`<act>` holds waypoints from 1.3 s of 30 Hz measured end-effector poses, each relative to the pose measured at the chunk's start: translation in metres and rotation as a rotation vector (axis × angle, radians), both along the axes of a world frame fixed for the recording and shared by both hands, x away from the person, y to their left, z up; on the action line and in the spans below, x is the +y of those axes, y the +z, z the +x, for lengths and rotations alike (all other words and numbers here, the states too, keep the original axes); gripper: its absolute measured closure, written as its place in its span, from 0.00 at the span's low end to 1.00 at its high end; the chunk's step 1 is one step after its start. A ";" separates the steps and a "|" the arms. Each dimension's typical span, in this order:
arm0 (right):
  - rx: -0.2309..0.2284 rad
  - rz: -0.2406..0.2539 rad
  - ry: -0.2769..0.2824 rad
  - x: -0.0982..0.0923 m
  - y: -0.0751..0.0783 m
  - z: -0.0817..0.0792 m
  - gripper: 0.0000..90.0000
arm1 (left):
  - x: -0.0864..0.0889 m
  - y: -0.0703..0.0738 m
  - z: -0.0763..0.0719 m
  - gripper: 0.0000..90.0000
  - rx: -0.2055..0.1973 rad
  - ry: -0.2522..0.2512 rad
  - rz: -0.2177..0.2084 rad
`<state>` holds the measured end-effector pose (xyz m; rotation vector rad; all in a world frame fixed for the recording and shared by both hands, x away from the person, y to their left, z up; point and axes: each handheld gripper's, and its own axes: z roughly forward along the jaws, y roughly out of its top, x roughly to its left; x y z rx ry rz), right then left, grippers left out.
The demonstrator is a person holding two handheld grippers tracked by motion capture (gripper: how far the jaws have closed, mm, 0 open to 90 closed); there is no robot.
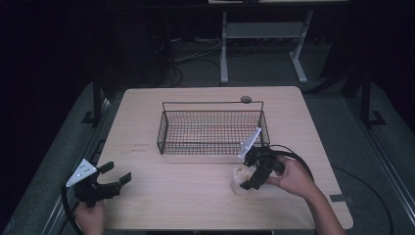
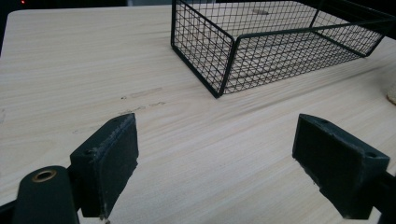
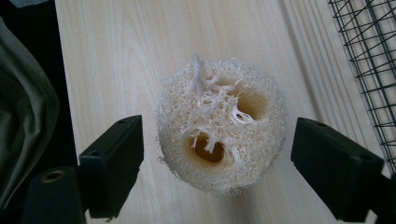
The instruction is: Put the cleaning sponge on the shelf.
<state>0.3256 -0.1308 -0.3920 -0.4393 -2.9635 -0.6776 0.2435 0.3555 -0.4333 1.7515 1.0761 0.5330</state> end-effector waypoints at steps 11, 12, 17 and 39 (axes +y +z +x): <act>0.016 -0.009 0.012 0.005 -0.004 0.002 0.26 | 0.001 0.000 0.000 0.15 0.000 -0.001 0.001; 0.013 -0.009 0.015 0.005 -0.004 0.003 0.27 | 0.001 0.000 0.000 0.15 0.000 -0.001 0.001; 0.009 -0.009 0.020 0.006 -0.004 0.003 0.31 | 0.001 0.001 0.000 0.15 0.000 0.000 0.000; -0.017 0.021 0.033 0.008 0.010 0.002 0.32 | 0.000 0.001 -0.001 0.15 -0.002 0.001 0.002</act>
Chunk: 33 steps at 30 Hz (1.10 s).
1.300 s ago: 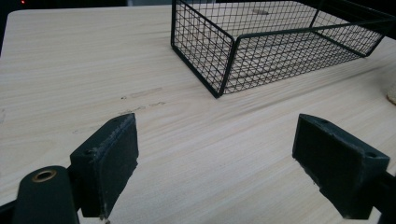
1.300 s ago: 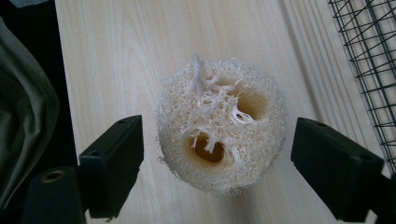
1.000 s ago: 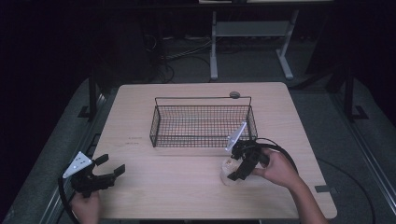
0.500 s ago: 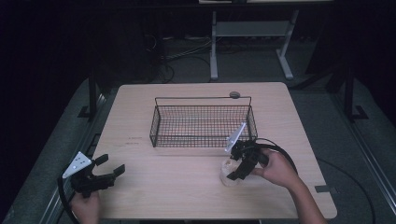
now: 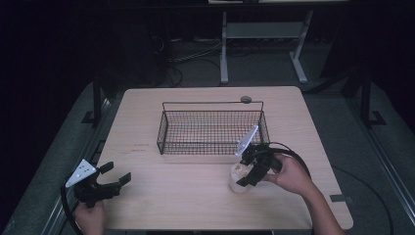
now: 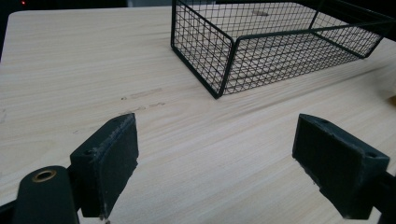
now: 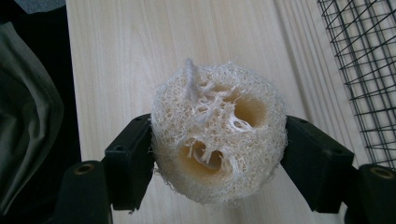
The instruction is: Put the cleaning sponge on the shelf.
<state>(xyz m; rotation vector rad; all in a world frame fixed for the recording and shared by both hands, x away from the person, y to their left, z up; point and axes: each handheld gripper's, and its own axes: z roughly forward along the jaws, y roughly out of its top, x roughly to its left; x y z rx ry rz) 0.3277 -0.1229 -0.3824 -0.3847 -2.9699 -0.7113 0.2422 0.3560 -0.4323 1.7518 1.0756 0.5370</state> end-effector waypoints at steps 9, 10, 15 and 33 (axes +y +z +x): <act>-0.013 0.013 0.008 0.004 0.013 0.003 0.32 | 0.001 0.000 0.000 0.15 0.000 0.004 -0.006; -0.013 0.013 0.008 0.004 0.013 0.003 0.32 | 0.001 0.000 0.000 0.15 -0.001 0.004 -0.007; -0.028 0.008 0.012 0.007 0.017 0.003 0.32 | 0.001 0.000 0.000 0.15 -0.002 0.004 -0.008; -0.044 0.015 0.024 0.016 0.039 0.013 0.32 | 0.003 0.000 -0.001 0.15 -0.001 0.007 -0.008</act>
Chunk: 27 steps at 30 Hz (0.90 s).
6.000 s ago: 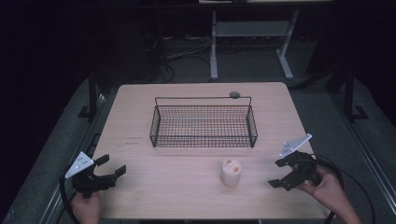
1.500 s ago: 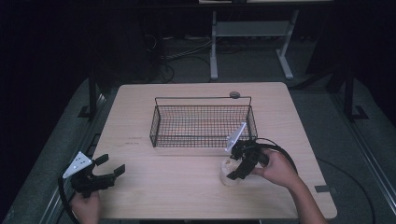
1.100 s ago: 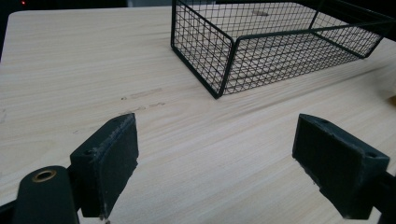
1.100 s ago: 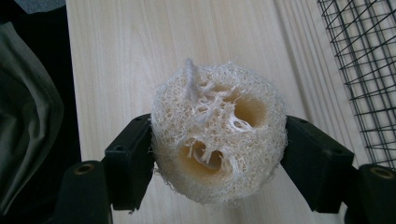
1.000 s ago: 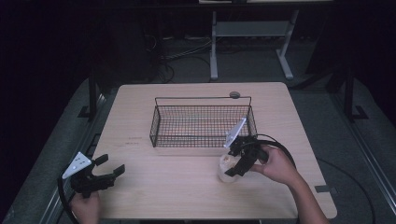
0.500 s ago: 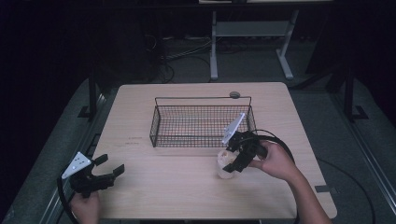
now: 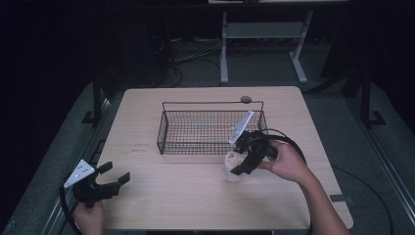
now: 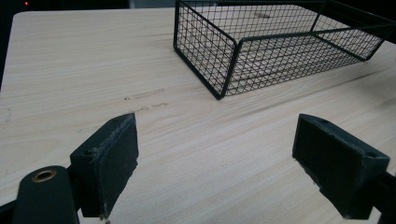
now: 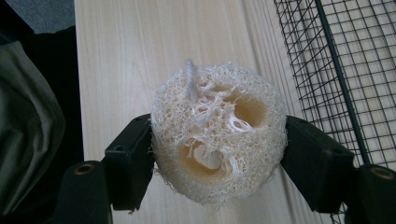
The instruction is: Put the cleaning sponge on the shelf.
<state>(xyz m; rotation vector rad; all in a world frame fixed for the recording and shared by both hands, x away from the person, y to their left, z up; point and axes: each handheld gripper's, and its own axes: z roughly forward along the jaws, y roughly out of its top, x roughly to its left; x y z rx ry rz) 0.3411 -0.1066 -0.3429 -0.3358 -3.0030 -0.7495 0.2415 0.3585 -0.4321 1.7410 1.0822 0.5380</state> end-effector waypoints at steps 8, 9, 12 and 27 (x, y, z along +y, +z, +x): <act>0.003 0.008 -0.002 0.003 0.011 0.008 0.32 | 0.001 0.000 0.000 0.15 -0.001 0.000 -0.001; 0.003 0.008 -0.002 0.003 0.011 0.008 0.32 | 0.001 0.000 0.000 0.15 -0.001 0.000 -0.001; 0.002 0.003 -0.006 0.004 0.014 0.011 0.32 | 0.001 0.000 0.000 0.15 -0.001 0.001 0.000; 0.002 -0.001 0.004 0.018 0.026 0.028 0.32 | 0.001 0.000 0.000 0.15 -0.001 0.003 -0.009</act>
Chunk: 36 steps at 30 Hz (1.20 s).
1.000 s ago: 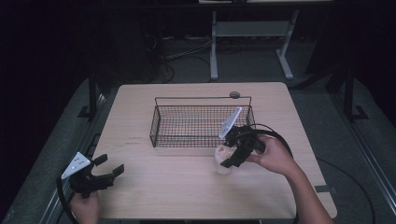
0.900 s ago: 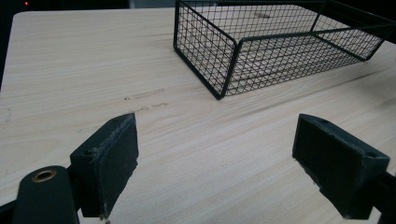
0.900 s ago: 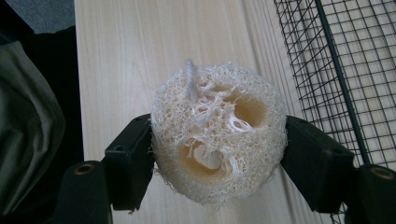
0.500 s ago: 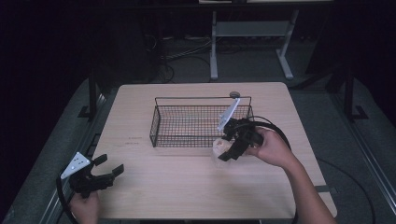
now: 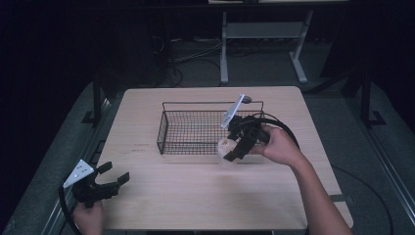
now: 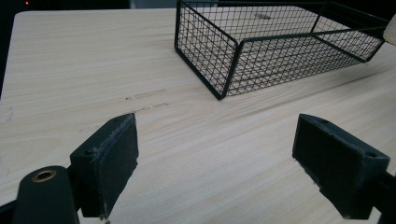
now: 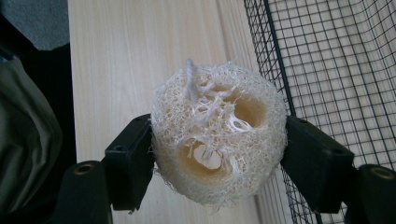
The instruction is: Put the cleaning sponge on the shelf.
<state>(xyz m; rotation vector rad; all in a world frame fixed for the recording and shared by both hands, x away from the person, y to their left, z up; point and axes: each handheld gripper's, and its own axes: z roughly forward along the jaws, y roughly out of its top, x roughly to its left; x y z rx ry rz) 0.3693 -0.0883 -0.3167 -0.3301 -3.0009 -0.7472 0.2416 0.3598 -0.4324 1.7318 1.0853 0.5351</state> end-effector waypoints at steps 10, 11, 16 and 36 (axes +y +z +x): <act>-0.012 -0.010 -0.007 0.005 0.011 0.010 0.32 | 0.000 0.000 0.000 0.15 -0.002 0.001 -0.002; -0.012 -0.011 -0.009 0.006 0.013 0.012 0.32 | 0.000 0.000 0.000 0.15 -0.002 0.001 -0.001; -0.011 0.004 -0.013 0.007 0.016 0.018 0.32 | 0.001 0.000 0.000 0.15 -0.003 0.003 -0.004; -0.010 0.001 -0.056 0.010 0.021 0.043 0.32 | -0.001 0.001 0.000 0.15 -0.004 -0.003 0.003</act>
